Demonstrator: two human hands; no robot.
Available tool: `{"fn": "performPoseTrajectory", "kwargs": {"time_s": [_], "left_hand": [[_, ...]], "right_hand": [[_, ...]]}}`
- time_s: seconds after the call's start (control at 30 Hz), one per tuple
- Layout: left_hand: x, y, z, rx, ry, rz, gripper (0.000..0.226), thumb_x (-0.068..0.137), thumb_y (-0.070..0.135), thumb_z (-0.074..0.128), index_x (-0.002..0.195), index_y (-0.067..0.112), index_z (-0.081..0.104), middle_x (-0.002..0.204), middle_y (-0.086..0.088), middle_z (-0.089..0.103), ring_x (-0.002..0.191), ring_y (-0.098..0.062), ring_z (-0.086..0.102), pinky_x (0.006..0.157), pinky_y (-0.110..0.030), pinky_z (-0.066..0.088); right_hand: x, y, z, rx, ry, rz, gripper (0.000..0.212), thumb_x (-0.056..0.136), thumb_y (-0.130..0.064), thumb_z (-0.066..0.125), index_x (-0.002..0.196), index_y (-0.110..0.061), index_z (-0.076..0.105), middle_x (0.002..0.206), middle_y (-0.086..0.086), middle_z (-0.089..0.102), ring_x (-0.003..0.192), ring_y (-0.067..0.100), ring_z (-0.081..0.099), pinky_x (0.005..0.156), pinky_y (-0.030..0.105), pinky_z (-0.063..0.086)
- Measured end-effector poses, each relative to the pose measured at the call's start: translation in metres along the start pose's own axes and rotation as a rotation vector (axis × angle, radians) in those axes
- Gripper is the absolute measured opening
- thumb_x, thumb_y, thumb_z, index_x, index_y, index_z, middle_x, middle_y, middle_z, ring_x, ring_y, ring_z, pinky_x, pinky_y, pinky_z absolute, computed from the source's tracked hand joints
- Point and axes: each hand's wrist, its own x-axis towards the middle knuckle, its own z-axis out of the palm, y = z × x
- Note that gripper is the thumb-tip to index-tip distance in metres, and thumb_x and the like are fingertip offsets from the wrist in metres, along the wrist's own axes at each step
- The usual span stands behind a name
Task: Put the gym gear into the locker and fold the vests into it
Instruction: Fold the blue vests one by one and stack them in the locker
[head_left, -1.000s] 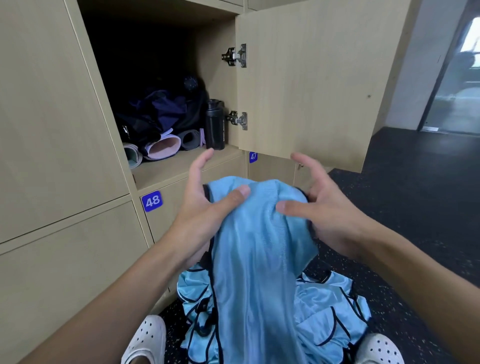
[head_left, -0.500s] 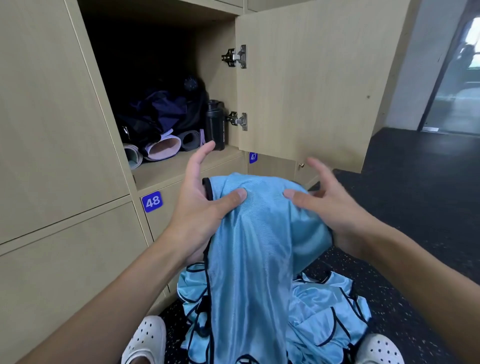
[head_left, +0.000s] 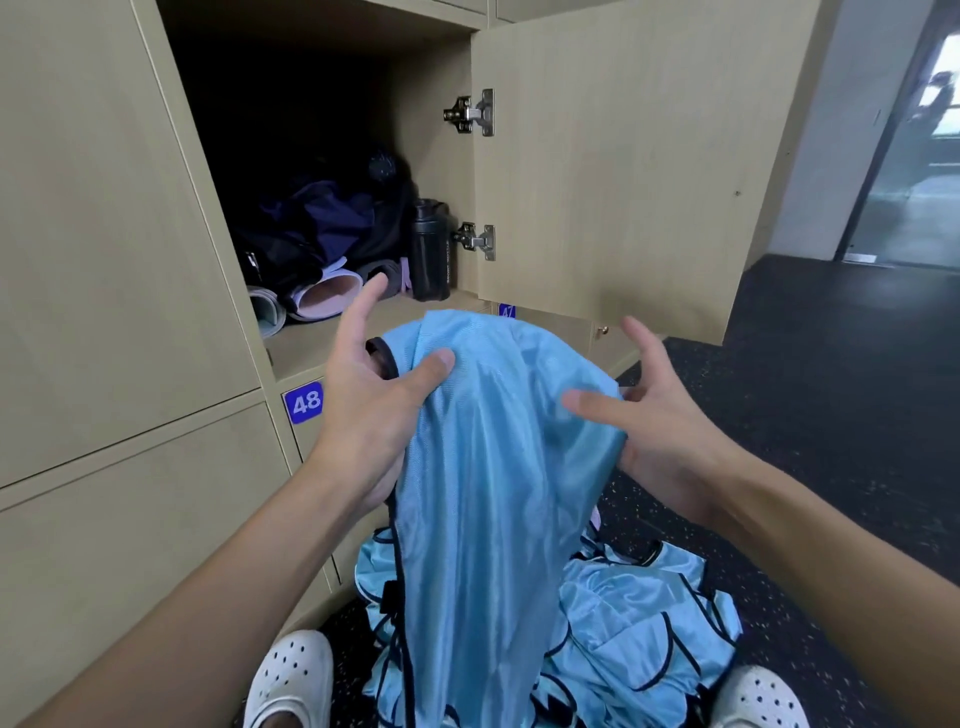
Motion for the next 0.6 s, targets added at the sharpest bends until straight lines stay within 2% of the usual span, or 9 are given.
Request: {"fn": "performPoseTrajectory", "kwargs": {"time_s": [0.1,0.17,0.23,0.3,0.4,0.43,0.53,0.6], "left_hand": [[0.0,0.003,0.001,-0.04,-0.002,0.003,0.072,0.088,-0.011,0.065,0.146,0.026,0.043,0.103,0.031,0.067,0.103,-0.01,0.07,0.094,-0.038,0.057],[0.0,0.004,0.002,-0.045,-0.018,0.011,0.073,0.089,-0.012,0.062,0.148,0.024,0.04,0.093,0.033,0.069,0.092,-0.004,0.071,0.083,-0.029,0.059],[0.0,0.003,0.003,-0.038,-0.024,0.01,0.073,0.09,-0.013,0.06,0.149,0.023,0.038,0.087,0.032,0.07,0.085,-0.002,0.071,0.075,-0.024,0.058],[0.002,0.002,0.0,-0.034,-0.014,-0.019,0.071,0.09,-0.012,0.061,0.148,0.024,0.04,0.092,0.024,0.073,0.085,-0.005,0.072,0.074,-0.024,0.058],[0.008,0.0,-0.007,-0.051,0.018,-0.078,0.07,0.088,-0.007,0.067,0.144,0.029,0.046,0.128,-0.008,0.065,0.098,-0.018,0.072,0.082,-0.033,0.059],[0.009,0.0,-0.008,-0.057,0.034,-0.086,0.07,0.087,-0.007,0.068,0.143,0.029,0.047,0.132,-0.01,0.062,0.1,-0.02,0.072,0.083,-0.034,0.059],[0.01,0.002,-0.009,-0.07,0.053,-0.09,0.072,0.087,-0.008,0.068,0.143,0.031,0.046,0.124,-0.005,0.067,0.097,-0.018,0.073,0.08,-0.032,0.059],[0.009,0.003,-0.009,-0.067,0.019,-0.12,0.073,0.087,-0.005,0.069,0.143,0.035,0.045,0.121,-0.013,0.067,0.095,-0.021,0.073,0.078,-0.034,0.059]], "right_hand": [[-0.001,0.008,0.002,-0.013,-0.102,0.012,0.116,0.064,-0.008,0.082,0.147,-0.057,0.017,0.124,0.0,0.065,0.101,0.019,0.072,0.084,0.04,0.058],[-0.003,0.014,0.007,-0.108,-0.143,0.011,0.12,0.065,-0.009,0.084,0.15,-0.053,0.012,0.129,-0.009,0.061,0.105,0.011,0.07,0.087,0.031,0.056],[-0.003,0.017,0.013,-0.145,-0.119,-0.028,0.118,0.069,-0.004,0.084,0.15,-0.053,0.014,0.134,-0.007,0.059,0.106,0.012,0.069,0.087,0.032,0.057],[-0.003,0.016,0.019,-0.14,-0.074,-0.1,0.112,0.075,0.003,0.081,0.147,-0.056,0.018,0.136,-0.006,0.058,0.106,0.013,0.069,0.088,0.036,0.058],[-0.004,0.011,0.026,-0.099,-0.069,-0.198,0.103,0.081,0.007,0.074,0.144,-0.056,0.023,0.133,-0.009,0.057,0.106,0.01,0.069,0.083,0.031,0.059],[-0.004,0.01,0.028,-0.091,-0.081,-0.213,0.101,0.082,0.008,0.073,0.144,-0.056,0.024,0.134,-0.011,0.056,0.107,0.008,0.068,0.084,0.031,0.059],[-0.007,0.009,0.031,-0.142,-0.155,-0.216,0.105,0.08,0.005,0.076,0.144,-0.059,0.022,0.138,-0.02,0.05,0.115,-0.001,0.061,0.098,0.037,0.053],[-0.008,0.009,0.033,-0.14,-0.195,-0.202,0.107,0.08,0.009,0.073,0.146,-0.057,0.021,0.126,-0.021,0.062,0.111,0.008,0.066,0.094,0.038,0.056]]}}
